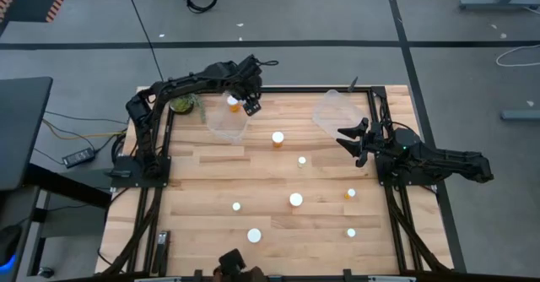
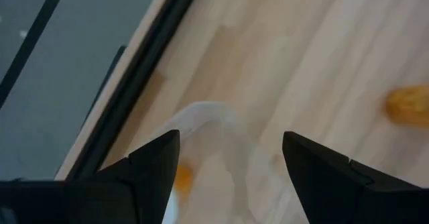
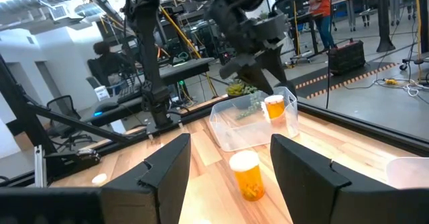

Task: Pick and place medicine bottles into bin by pill shape (circle, oval)
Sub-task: Put the large orange pill bottle into the left transparent bin

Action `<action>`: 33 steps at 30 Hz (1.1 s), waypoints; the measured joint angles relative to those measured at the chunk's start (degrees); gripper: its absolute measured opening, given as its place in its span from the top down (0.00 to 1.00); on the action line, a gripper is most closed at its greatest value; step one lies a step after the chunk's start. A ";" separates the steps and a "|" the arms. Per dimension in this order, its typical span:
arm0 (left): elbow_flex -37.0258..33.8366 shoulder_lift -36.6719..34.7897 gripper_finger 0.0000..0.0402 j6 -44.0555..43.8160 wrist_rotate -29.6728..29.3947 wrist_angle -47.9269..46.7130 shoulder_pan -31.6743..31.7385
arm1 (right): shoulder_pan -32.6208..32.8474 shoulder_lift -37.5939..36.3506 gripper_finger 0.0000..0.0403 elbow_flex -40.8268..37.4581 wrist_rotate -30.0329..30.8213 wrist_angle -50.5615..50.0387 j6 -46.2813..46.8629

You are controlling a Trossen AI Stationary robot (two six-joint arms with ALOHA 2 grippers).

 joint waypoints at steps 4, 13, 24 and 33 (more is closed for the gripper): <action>0.04 0.00 0.32 -1.07 0.37 1.22 -2.61 | 0.01 0.00 0.47 0.00 0.00 -0.02 -0.01; 0.02 0.00 0.32 2.13 6.67 0.97 -8.58 | 0.01 0.00 0.47 0.01 0.00 -0.01 -0.01; -1.59 1.62 0.32 8.42 9.20 4.23 -16.01 | 0.00 0.00 0.47 0.01 0.00 -0.01 -0.01; -2.29 3.83 0.28 7.03 8.79 7.05 -17.23 | -0.01 -0.01 0.47 0.01 0.00 -0.07 -0.01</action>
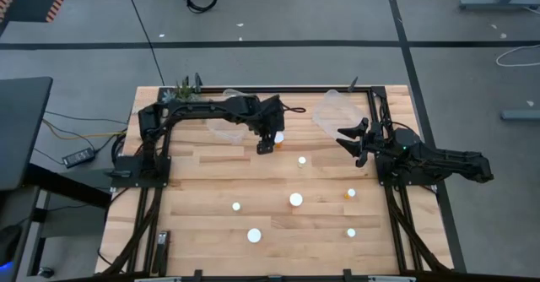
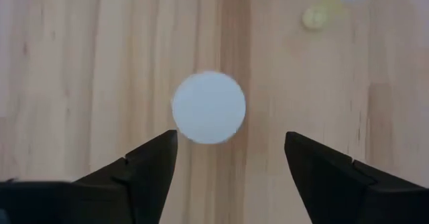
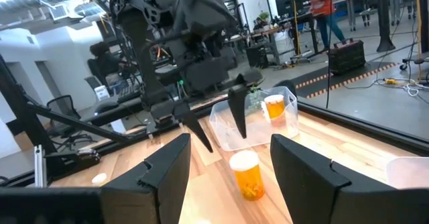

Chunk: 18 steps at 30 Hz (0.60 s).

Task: Pick and place medicine bottles into bin by pill shape (circle, oval)
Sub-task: Put the large orange pill bottle into the left transparent bin

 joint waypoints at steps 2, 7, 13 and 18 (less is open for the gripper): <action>0.10 0.80 0.25 -0.13 -0.26 1.21 -0.17 | 0.01 0.01 0.47 0.00 0.00 0.00 0.00; 0.07 2.62 0.14 -0.19 -1.16 1.88 -0.17 | -0.01 0.05 0.47 0.00 -0.06 -0.06 0.00; 0.06 2.77 0.07 -0.49 -1.42 3.48 -0.15 | 0.01 0.12 0.47 0.00 -0.26 -0.20 0.00; 0.10 4.91 0.07 -0.56 -2.49 5.98 -0.43 | 0.00 0.12 0.47 0.00 -0.25 -0.21 0.00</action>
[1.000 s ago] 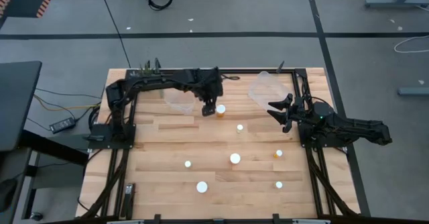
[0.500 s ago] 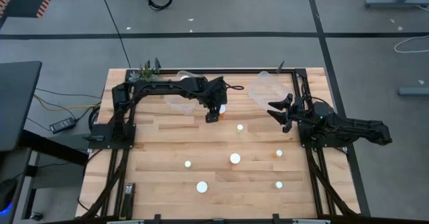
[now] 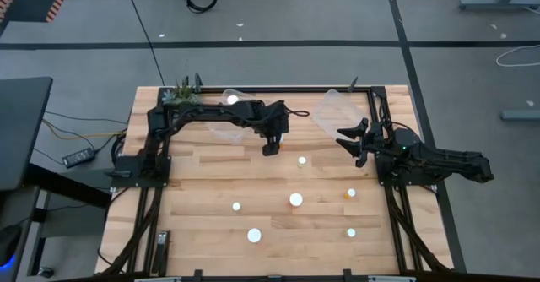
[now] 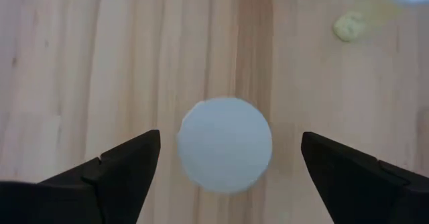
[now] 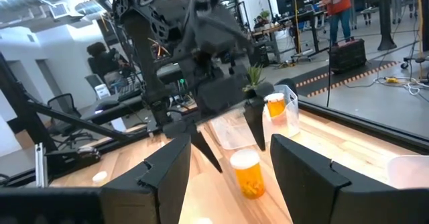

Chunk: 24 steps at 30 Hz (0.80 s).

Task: Pick and place medicine bottles into bin by pill shape (circle, oval)
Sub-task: Put the large orange pill bottle into the left transparent bin

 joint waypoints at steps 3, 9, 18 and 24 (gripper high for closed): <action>-0.02 0.74 0.07 0.00 -0.06 0.79 0.00 | -0.01 0.00 0.47 0.00 -0.01 0.02 0.00; -0.02 1.92 0.07 -0.32 -0.07 1.62 0.00 | 0.01 0.00 0.47 0.00 -0.01 0.02 0.00; -0.02 1.90 0.17 -1.54 -0.07 2.86 0.02 | 0.00 0.00 0.47 0.00 0.01 0.03 0.00; -0.02 1.88 0.28 -1.98 -0.07 3.70 0.04 | 0.00 0.00 0.47 0.00 0.01 0.04 0.00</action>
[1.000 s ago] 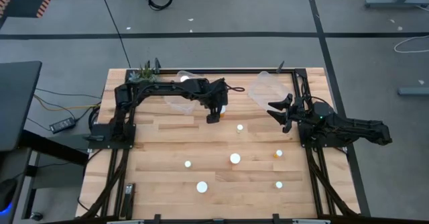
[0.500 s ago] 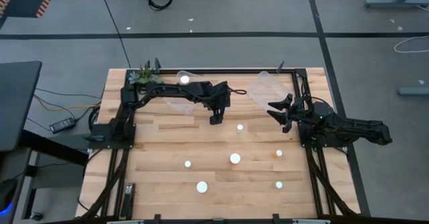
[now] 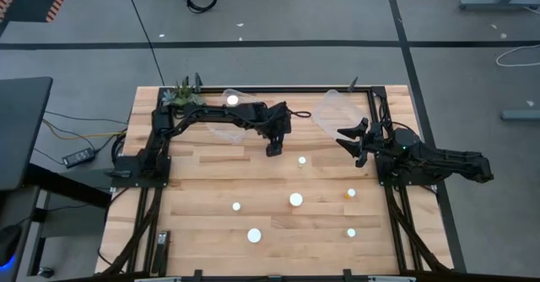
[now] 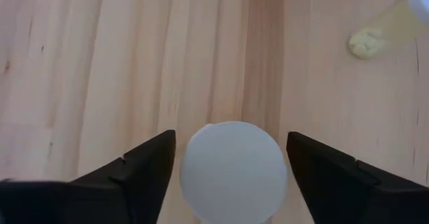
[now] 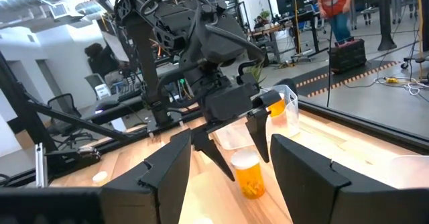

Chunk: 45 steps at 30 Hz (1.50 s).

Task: Pick and place medicine bottles into bin by pill shape (circle, oval)
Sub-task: Put the large orange pill bottle into the left transparent bin

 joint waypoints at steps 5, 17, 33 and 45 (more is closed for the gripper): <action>0.00 -0.04 0.40 -0.47 -0.09 0.60 0.02 | 0.00 0.00 0.47 0.00 0.00 0.00 0.00; 0.02 -4.04 0.44 0.06 -0.81 -1.39 1.42 | 0.00 -0.02 0.47 0.00 0.01 0.01 0.00; 0.07 -14.90 0.44 -3.01 -4.14 -10.98 9.10 | 0.01 0.18 0.47 0.00 -0.15 -1.14 0.00; -0.57 -17.62 0.47 -2.56 -4.55 -15.92 14.74 | -0.01 0.24 0.47 0.00 -0.15 -1.40 0.00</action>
